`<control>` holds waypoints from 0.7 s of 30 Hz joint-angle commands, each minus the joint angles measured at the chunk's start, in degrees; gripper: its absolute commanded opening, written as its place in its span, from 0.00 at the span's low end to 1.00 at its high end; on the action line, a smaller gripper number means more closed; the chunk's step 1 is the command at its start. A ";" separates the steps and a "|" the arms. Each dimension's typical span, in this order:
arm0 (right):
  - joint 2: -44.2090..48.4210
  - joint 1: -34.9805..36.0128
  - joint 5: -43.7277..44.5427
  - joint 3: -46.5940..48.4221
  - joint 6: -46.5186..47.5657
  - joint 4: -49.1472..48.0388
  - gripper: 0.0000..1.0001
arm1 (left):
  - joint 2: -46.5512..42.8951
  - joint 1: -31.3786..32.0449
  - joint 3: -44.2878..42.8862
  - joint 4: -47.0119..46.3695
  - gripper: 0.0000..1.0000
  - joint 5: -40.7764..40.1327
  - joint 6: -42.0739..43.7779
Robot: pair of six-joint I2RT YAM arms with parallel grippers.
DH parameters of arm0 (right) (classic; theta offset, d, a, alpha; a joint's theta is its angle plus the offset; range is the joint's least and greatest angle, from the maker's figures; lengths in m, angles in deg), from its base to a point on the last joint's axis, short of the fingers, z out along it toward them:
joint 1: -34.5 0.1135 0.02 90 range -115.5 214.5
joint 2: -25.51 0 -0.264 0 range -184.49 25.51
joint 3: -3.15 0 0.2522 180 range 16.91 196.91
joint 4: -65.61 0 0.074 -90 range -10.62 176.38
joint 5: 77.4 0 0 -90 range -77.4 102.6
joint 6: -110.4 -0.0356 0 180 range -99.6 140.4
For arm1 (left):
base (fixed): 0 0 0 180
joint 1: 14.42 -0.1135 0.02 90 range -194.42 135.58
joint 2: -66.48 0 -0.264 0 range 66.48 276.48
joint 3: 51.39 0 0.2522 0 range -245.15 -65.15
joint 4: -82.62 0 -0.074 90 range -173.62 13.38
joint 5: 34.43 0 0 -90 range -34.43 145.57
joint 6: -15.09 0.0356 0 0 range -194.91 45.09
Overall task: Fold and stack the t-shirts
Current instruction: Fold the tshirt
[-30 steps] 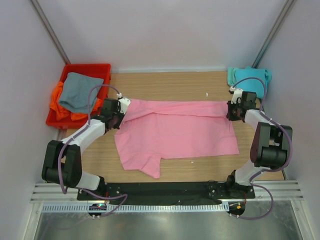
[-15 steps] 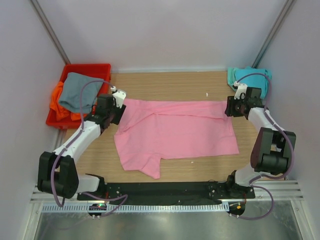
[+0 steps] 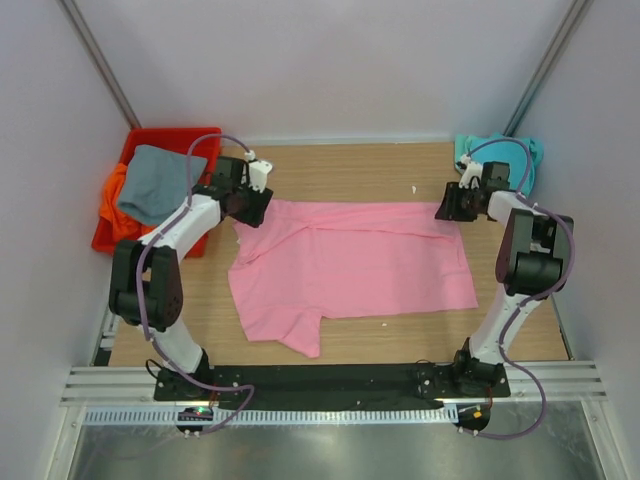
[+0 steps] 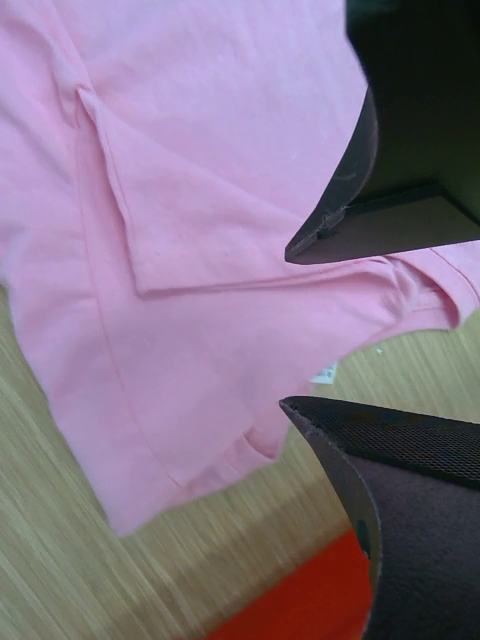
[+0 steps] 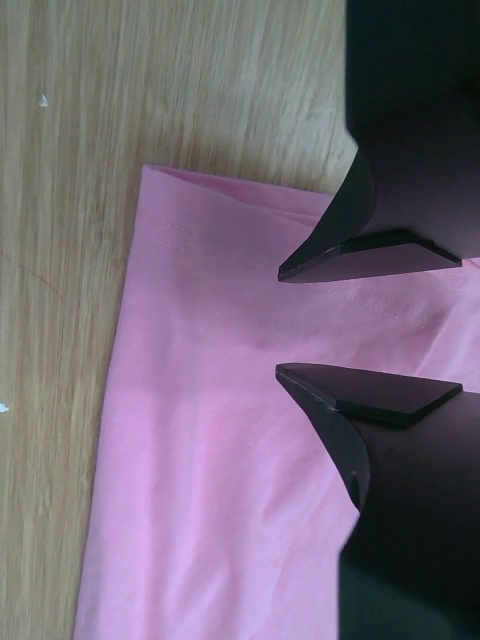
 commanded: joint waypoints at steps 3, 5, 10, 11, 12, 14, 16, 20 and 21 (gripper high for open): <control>-2.67 -0.10 -2.25 3.79 -1.55 -1.00 0.43 | 8.78 -0.29 -9.69 7.69 0.56 11.75 0.45; -3.73 -0.10 -2.34 4.05 -1.90 -1.18 0.43 | 12.65 -0.29 -14.51 9.53 0.55 13.68 -0.25; -3.91 -0.10 -2.43 4.14 -1.47 -0.65 0.43 | 18.20 -0.38 -19.19 11.13 0.53 15.62 -1.92; -3.82 -0.10 -2.52 4.14 -1.38 -0.48 0.43 | 18.82 -0.38 -19.63 11.13 0.52 15.62 -2.10; -3.73 -0.10 -2.43 4.06 -1.11 -0.48 0.43 | 19.44 -0.29 -20.24 11.21 0.53 15.88 -2.19; -3.47 -0.10 -2.17 3.97 -1.03 -0.48 0.43 | 20.67 -0.29 -20.51 11.22 0.52 16.76 -2.36; -3.56 -0.10 -1.99 3.79 -0.85 -0.57 0.43 | 21.81 -0.29 -21.04 11.56 0.52 17.55 -2.54; -4.08 -0.10 -1.99 3.62 -0.85 -0.83 0.43 | 23.31 -0.29 -22.01 11.83 0.50 18.44 -3.06; -4.17 -0.10 -2.08 3.53 -0.85 -0.92 0.43 | 23.48 -0.29 -22.36 11.83 0.50 18.44 -3.15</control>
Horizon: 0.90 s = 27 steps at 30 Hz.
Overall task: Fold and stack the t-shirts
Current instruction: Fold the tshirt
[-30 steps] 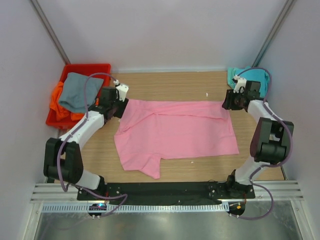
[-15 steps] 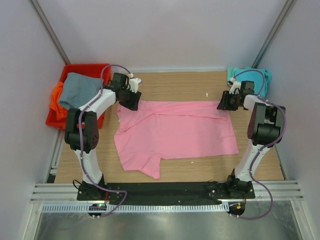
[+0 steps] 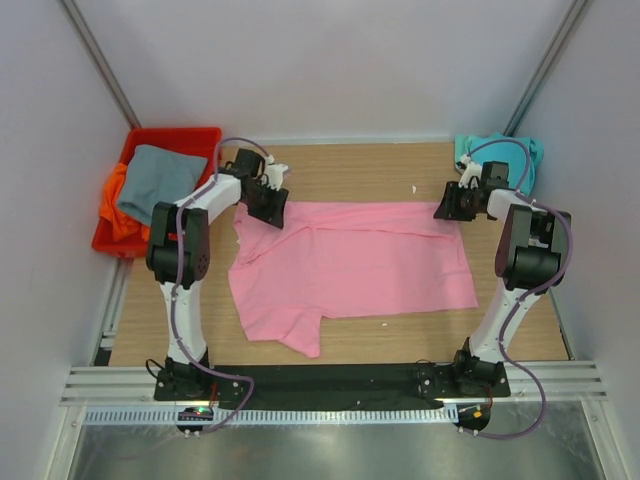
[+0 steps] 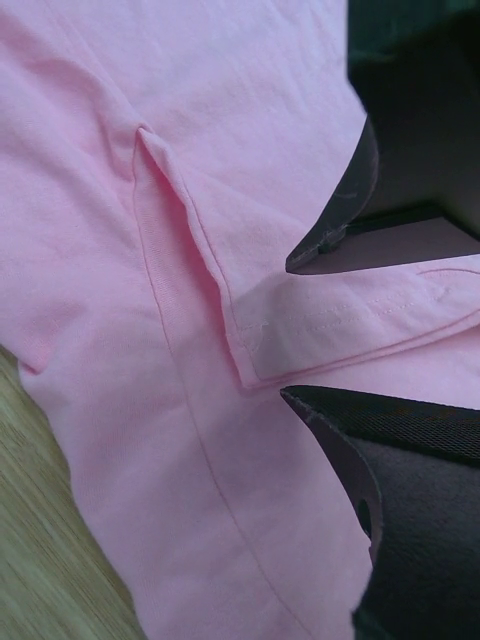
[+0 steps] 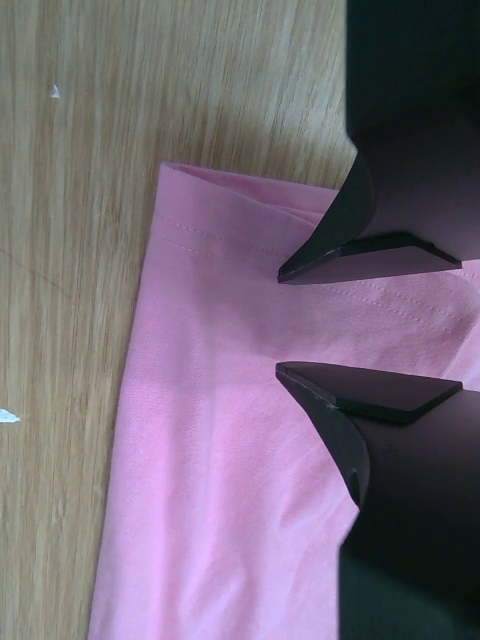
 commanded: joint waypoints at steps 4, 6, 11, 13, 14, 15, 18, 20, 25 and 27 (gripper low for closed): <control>-0.63 -0.08 -0.22 0.97 0.29 -0.72 0.43 | 1.17 -0.29 -3.63 0.84 0.49 2.17 -1.19; -0.63 -0.08 -0.22 0.88 0.29 -0.72 0.43 | 1.79 -0.38 -4.25 0.84 0.48 2.26 -1.27; -0.72 -0.16 -0.13 0.79 0.29 -0.63 0.43 | 3.11 -0.29 -5.30 0.84 0.35 3.22 -1.89; -0.63 -0.16 -0.05 0.71 0.29 -0.63 0.42 | 2.85 -0.38 -5.04 0.84 0.23 4.45 -1.98; -0.55 -0.16 0.04 0.62 0.38 -0.63 0.43 | 2.50 -0.29 -4.43 0.84 0.20 4.54 -2.06; -0.54 -0.16 -0.04 0.62 0.38 -0.72 0.42 | 2.15 -0.29 -3.99 0.84 0.16 5.15 -2.15; -0.54 -0.25 0.13 0.44 0.46 -0.81 0.42 | 0.04 -0.29 -1.71 0.75 0.06 5.60 -1.98; -0.63 -0.25 0.13 0.44 0.46 -0.81 0.43 | -3.29 -0.29 1.09 0.49 0.00 6.56 -2.06; -0.81 -0.60 0.13 0.35 0.47 -0.89 0.42 | -13.49 0.23 8.83 1.27 0.00 10.69 -0.49; -0.89 -0.69 0.22 0.27 0.46 -0.90 0.42 | -18.23 0.76 12.53 3.89 0.00 14.20 1.44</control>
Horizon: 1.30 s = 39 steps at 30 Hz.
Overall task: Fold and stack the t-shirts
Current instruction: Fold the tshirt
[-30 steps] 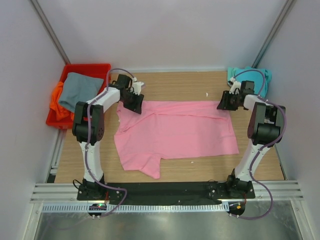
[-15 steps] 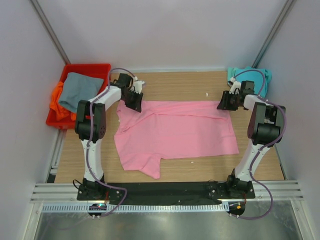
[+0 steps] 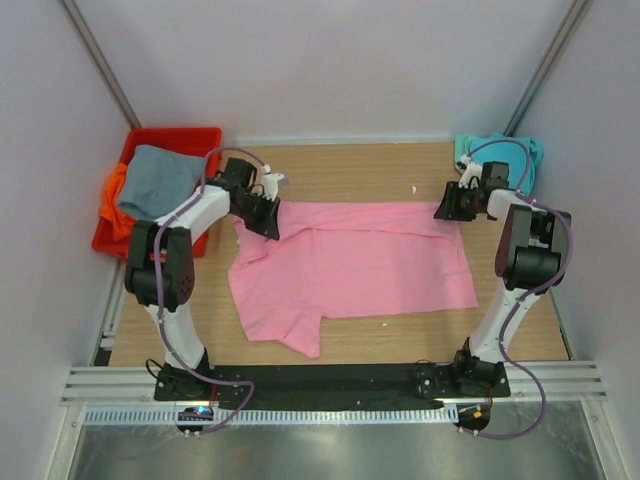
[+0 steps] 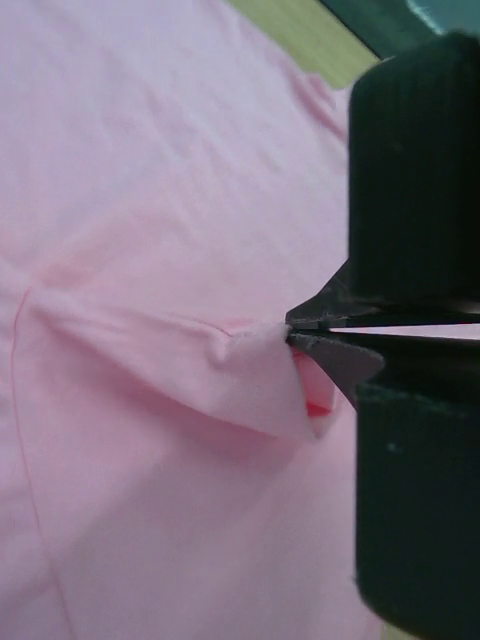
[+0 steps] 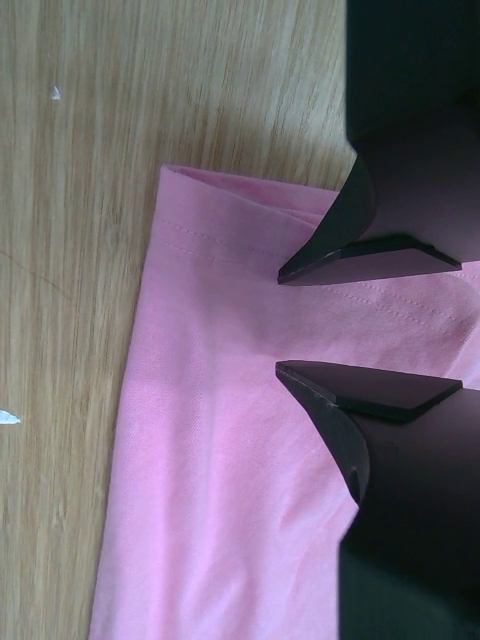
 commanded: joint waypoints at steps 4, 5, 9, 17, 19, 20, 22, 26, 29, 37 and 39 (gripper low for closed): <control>-1.22 -0.49 0.13 0.46 0.42 -0.76 0.42 | -12.76 3.07 7.31 7.47 0.32 13.30 7.76; -1.31 -0.49 0.13 0.46 0.33 -0.68 0.42 | -11.80 3.33 7.14 8.87 0.36 14.27 8.30; -1.49 -0.49 -0.22 0.90 -0.02 -0.50 0.42 | -7.41 3.34 4.95 14.51 0.51 16.47 10.06; 0.00 -0.50 -0.66 -0.06 0.16 -0.85 0.42 | -3.98 0.00 1.44 6.52 0.50 10.94 5.93; 0.35 -0.58 -0.66 -0.50 0.16 -0.94 0.42 | -1.27 -1.32 -1.28 6.51 0.50 10.94 5.31; 0.70 -0.58 -0.49 -0.50 0.33 -1.03 0.42 | -0.20 -1.67 -2.08 6.08 0.50 10.85 5.05; 0.62 -0.58 0.56 -0.42 0.59 -1.12 0.42 | 2.69 -2.46 -3.83 5.72 0.50 10.41 3.91; -1.48 -0.58 2.76 2.39 -0.11 1.24 0.42 | 7.35 -3.26 -6.39 4.23 0.50 8.48 1.27; -3.95 -0.41 5.04 5.82 -0.81 3.62 0.42 | 10.08 -3.61 -8.23 3.09 0.50 6.12 -0.48; -10.97 0.38 10.59 13.28 -0.90 6.44 0.43 | 15.53 -4.13 -15.25 1.85 0.50 0.04 -3.74; -12.38 0.65 10.50 16.44 -1.25 7.85 0.43 | 17.29 -4.31 -17.72 2.46 0.50 -0.84 -4.00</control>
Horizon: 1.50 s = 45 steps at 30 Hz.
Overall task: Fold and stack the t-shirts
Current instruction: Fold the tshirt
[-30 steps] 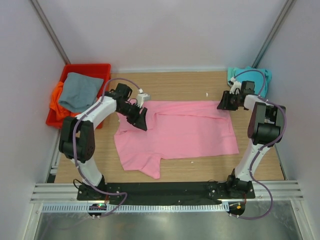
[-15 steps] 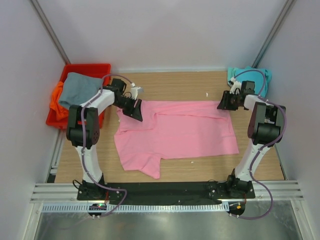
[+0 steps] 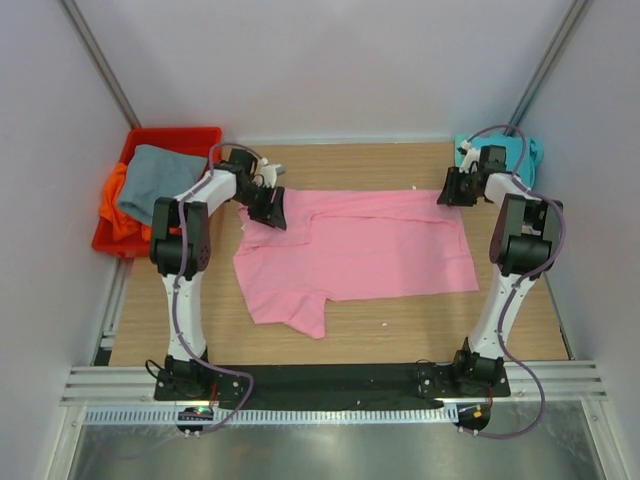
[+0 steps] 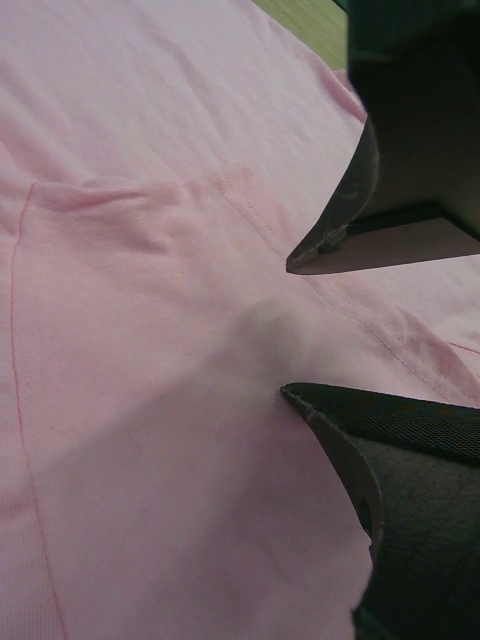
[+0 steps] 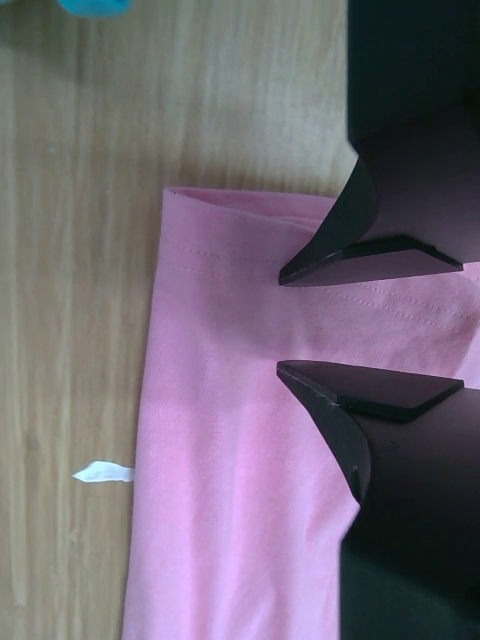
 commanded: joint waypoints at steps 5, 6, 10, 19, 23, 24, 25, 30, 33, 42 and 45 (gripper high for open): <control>-8.73 1.66 6.07 9.36 -0.75 4.53 0.43 | 9.39 -1.95 -14.54 1.60 0.50 -5.39 -2.00; -9.44 1.92 6.33 11.72 -0.84 4.79 0.43 | 10.18 -2.13 -16.12 1.96 0.50 -5.39 -2.09; -12.69 3.07 7.30 16.48 -0.93 5.24 0.43 | 14.58 -2.22 -26.49 4.16 0.51 -5.92 -2.26; 10.45 3.33 7.21 3.76 -0.93 -4.08 0.43 | -4.63 -1.52 -21.43 2.77 0.51 -6.00 -6.04; 24.63 3.33 4.58 -6.16 0.39 -5.40 0.45 | -20.72 -1.52 -9.75 -1.98 0.67 -2.67 -9.98; 27.62 3.33 3.44 -7.84 1.35 -5.14 0.46 | -25.01 -1.52 -5.54 -2.69 0.70 -0.66 -10.26; 31.91 3.33 3.34 -9.34 1.97 -4.27 0.46 | -26.97 -1.52 -3.93 -2.43 0.73 0.58 -10.78; 41.52 3.42 3.96 -19.18 8.47 1.45 0.47 | -34.35 -1.60 6.96 1.25 0.77 4.97 -13.51; 45.04 3.42 3.87 -24.28 11.46 5.31 0.46 | -37.17 -1.52 14.52 2.23 0.80 6.74 -12.38; 56.03 3.33 -3.25 -36.52 10.15 6.54 0.47 | -45.79 -4.77 30.61 -7.70 1.00 15.87 -21.51; 57.44 3.33 -1.32 -35.19 9.36 7.17 0.47 | -45.10 -5.03 32.11 -3.77 1.00 17.89 -19.33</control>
